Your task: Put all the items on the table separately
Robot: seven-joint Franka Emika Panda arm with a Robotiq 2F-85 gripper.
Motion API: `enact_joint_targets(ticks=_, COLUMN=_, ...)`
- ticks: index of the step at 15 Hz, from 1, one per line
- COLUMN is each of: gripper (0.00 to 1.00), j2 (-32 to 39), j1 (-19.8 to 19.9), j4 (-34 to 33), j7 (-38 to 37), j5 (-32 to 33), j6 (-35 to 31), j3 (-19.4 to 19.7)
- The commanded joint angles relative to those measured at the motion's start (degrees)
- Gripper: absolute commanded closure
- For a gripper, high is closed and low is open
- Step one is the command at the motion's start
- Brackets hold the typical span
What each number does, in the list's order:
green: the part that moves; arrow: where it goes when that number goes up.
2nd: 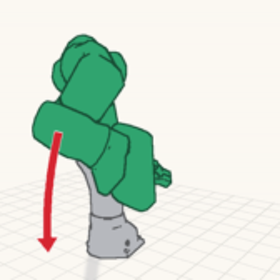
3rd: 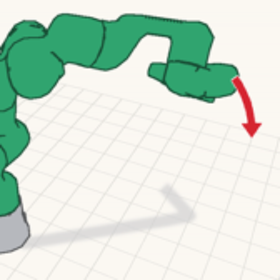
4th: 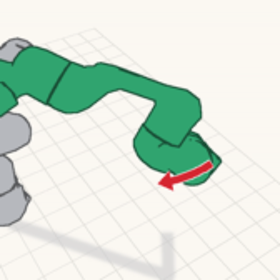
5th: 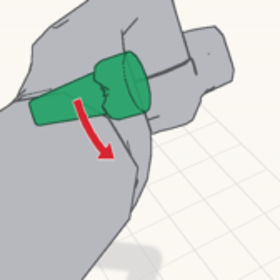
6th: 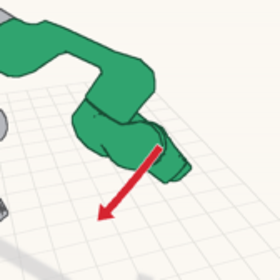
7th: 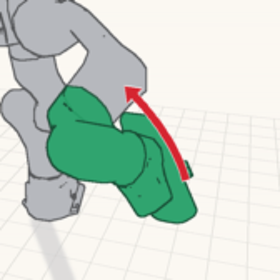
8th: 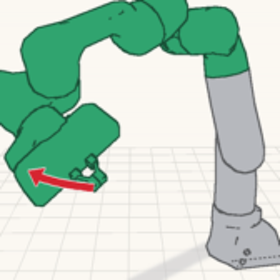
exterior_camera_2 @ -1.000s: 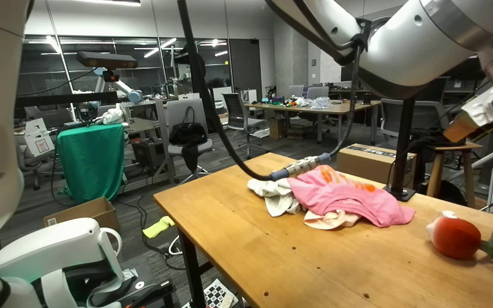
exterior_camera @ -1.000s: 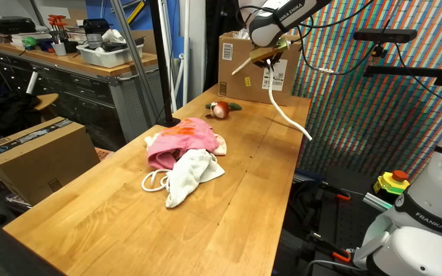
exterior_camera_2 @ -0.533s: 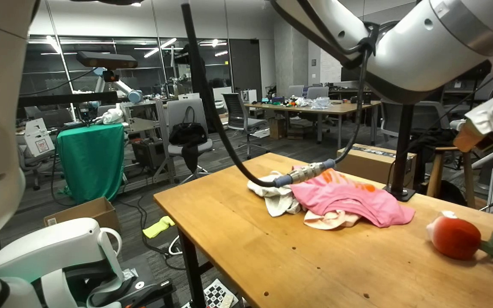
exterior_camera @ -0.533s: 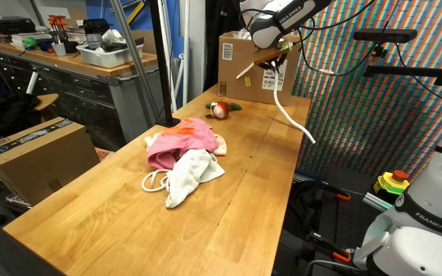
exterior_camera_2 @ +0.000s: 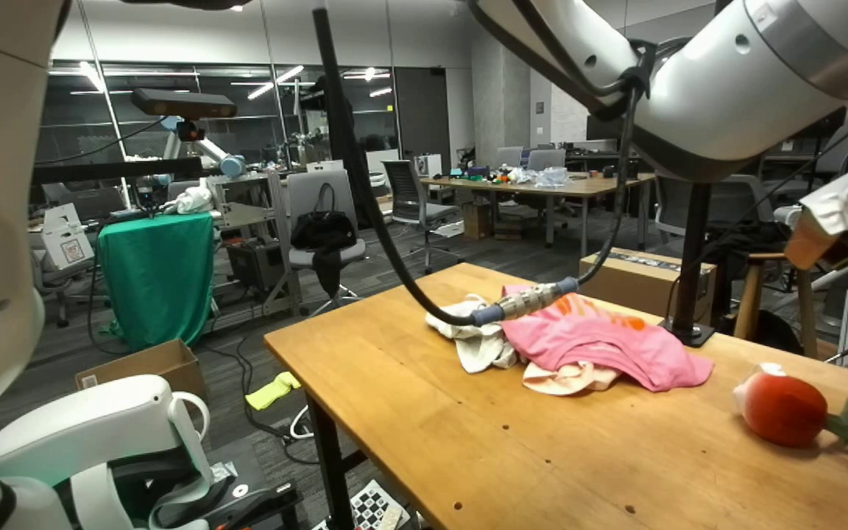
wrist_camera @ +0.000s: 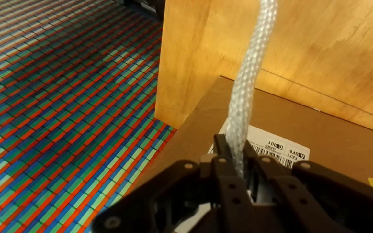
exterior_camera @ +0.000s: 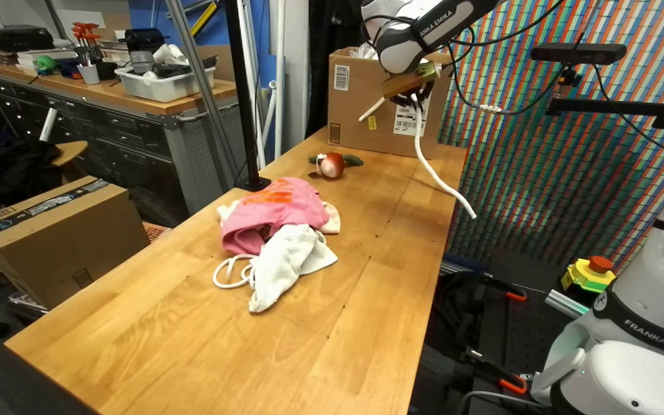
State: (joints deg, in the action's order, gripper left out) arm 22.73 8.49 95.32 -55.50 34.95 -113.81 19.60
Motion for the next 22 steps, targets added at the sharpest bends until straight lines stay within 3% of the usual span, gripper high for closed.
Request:
enact_joint_targets(ticks=1, gripper=0.91, j2=1.0, j1=0.3, j4=-1.9, j7=-0.3, j5=0.5, j6=1.4, j3=-0.2)
enact_joint_targets(ticks=2, gripper=0.64, j2=1.0, j1=0.3, j4=-1.8, j7=-0.2, j5=0.6, j6=1.4, j3=-0.2)
enact_joint_targets(ticks=4, gripper=0.59, j2=1.1, j1=0.2, j4=-1.6, j7=-0.1, j5=0.7, j6=1.2, j3=-0.2)
enact_joint_targets(ticks=11, gripper=0.05, j2=1.2, j1=0.0, j4=-1.0, j7=0.1, j5=0.8, j6=0.9, j3=-0.5)
enact_joint_targets(ticks=13, gripper=0.00, j2=0.8, j1=-0.1, j4=-0.5, j7=0.2, j5=0.9, j6=0.8, j3=-0.6)
enact_joint_targets(ticks=17, gripper=0.00, j2=-1.5, j1=-1.8, j4=1.7, j7=0.7, j5=2.0, j6=0.0, j3=-1.6)
enact_joint_targets(ticks=22, gripper=0.00, j2=-7.2, j1=-5.5, j4=7.7, j7=1.9, j5=3.7, j6=-1.9, j3=-6.0)
